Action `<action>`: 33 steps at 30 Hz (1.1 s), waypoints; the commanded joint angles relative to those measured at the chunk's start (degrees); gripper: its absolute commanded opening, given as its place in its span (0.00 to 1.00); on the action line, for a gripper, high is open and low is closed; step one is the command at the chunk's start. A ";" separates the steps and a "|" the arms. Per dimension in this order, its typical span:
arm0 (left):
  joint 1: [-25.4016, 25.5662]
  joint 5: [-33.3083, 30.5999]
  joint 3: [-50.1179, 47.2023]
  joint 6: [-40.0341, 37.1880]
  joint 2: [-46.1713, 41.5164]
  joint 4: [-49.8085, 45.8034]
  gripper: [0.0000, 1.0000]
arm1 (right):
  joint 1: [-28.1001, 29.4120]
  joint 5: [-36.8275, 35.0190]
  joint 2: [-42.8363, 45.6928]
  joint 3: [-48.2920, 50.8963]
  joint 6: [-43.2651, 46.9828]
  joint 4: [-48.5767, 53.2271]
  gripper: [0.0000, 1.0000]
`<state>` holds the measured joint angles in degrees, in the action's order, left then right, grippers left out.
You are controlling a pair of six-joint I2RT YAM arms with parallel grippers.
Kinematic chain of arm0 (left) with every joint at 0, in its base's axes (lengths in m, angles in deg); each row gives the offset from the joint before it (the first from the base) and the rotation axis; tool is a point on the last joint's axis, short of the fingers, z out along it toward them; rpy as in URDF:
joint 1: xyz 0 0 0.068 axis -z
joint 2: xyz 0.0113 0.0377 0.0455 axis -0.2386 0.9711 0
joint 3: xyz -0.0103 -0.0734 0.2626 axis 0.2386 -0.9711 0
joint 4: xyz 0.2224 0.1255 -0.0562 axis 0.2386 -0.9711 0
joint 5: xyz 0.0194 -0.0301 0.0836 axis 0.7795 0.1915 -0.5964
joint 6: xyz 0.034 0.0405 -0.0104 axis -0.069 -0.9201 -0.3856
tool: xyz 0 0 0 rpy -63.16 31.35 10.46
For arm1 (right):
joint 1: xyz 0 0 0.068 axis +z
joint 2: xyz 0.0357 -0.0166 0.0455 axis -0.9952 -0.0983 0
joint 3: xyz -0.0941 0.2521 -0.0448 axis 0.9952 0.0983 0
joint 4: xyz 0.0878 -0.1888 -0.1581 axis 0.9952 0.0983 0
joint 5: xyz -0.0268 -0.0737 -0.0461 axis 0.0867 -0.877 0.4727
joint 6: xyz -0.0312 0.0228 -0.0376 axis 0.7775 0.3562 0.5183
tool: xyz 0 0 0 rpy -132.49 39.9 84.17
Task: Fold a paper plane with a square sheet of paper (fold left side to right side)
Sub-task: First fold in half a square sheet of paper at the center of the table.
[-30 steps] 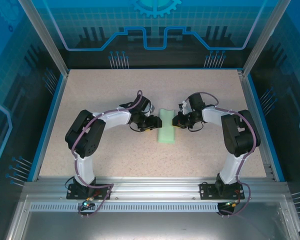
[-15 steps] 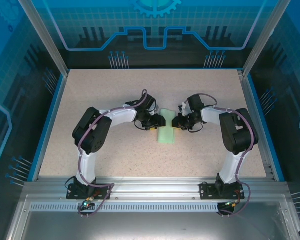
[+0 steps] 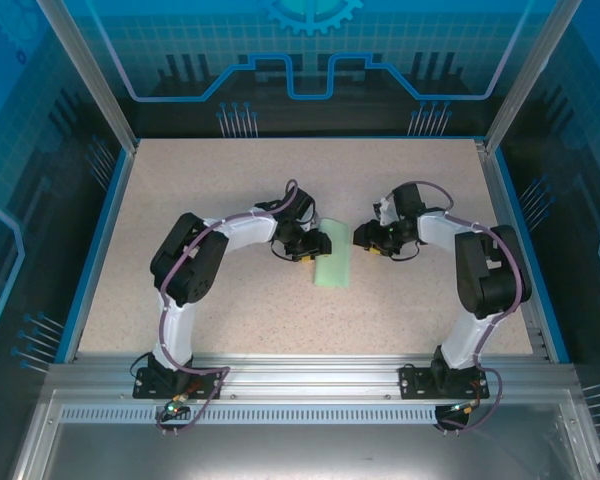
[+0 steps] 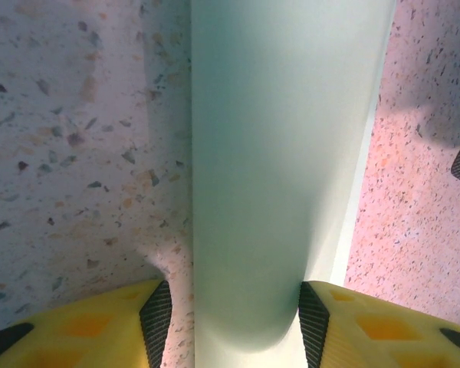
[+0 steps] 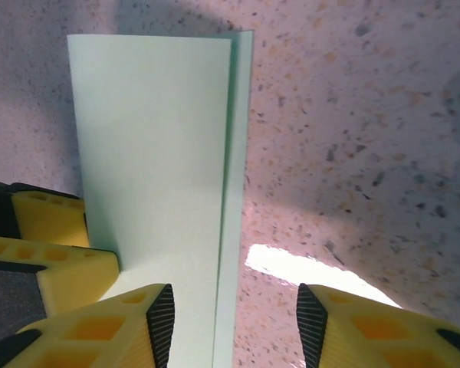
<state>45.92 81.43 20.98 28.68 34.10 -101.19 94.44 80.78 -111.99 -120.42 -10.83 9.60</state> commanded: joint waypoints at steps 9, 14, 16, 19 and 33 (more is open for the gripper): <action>0.97 -0.98 3.91 1.71 3.12 -4.37 0.55 | -0.41 -3.05 -1.33 0.85 1.28 4.66 0.46; 1.51 -1.07 5.46 1.71 3.29 -5.81 0.56 | -0.28 -2.91 -1.75 0.80 1.26 4.57 0.46; 1.60 -1.15 5.90 1.68 3.48 -6.23 0.56 | -0.30 -2.82 -1.93 0.82 1.26 4.49 0.46; 1.76 -1.16 6.58 1.78 3.92 -6.68 0.56 | -0.17 -2.70 -2.16 0.77 1.36 4.48 0.46; 2.69 -1.16 10.13 0.27 6.89 -9.67 0.56 | -0.02 -2.37 -1.58 0.41 1.69 4.84 0.46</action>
<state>47.08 80.05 29.65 29.97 38.30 -110.24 94.44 78.16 -113.31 -120.16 -10.31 12.83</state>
